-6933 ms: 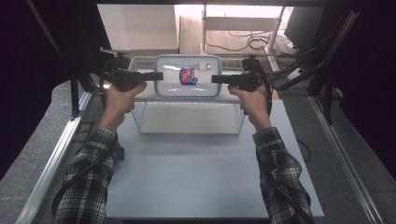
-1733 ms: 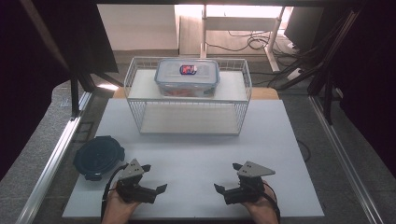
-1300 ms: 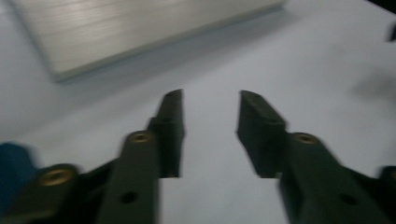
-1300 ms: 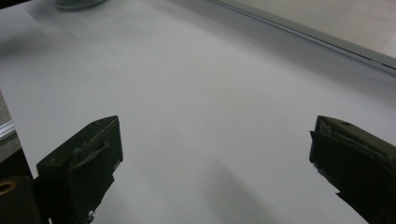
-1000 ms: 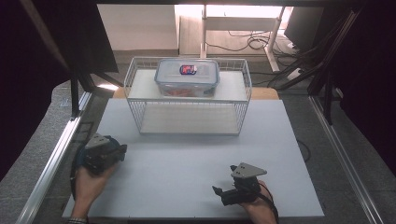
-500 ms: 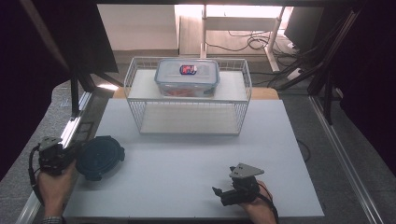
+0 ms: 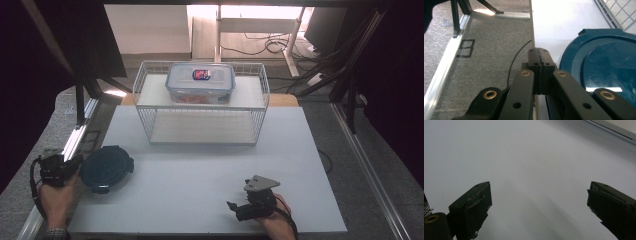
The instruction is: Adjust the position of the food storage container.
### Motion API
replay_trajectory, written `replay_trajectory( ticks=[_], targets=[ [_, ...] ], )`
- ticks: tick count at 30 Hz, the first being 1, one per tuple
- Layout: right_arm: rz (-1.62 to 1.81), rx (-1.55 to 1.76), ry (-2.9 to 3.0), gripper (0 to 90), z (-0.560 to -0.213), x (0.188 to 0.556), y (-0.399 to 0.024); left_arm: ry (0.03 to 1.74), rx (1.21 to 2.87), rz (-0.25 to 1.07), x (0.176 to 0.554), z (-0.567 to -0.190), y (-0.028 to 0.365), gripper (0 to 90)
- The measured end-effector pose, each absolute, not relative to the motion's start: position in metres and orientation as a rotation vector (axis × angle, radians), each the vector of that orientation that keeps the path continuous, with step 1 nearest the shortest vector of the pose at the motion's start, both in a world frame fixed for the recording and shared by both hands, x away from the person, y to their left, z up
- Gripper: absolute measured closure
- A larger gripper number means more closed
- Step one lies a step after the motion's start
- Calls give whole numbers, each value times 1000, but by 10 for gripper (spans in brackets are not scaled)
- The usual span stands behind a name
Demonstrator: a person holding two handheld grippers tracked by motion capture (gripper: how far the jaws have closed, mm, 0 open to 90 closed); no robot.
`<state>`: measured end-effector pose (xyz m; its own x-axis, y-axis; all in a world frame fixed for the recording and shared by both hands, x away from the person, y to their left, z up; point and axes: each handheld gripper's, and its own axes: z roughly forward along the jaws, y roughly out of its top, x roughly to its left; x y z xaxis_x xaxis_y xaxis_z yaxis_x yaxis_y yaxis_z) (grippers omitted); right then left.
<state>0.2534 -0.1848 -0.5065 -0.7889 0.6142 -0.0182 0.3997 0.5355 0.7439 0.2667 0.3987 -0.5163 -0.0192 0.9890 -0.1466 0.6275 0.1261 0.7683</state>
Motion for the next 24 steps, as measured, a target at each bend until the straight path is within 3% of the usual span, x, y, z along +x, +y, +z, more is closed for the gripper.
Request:
replay_trajectory(
  ticks=[17, 24],
  targets=[
    [1084, 851, 2508, 54, -507, 254, -185, 1622, 1703, 571, 278, -515, 343, 900],
    [1074, 847, 2507, 54, -507, 254, -186, 1617, 1679, 580, 270, -513, 342, 900]
  ],
)
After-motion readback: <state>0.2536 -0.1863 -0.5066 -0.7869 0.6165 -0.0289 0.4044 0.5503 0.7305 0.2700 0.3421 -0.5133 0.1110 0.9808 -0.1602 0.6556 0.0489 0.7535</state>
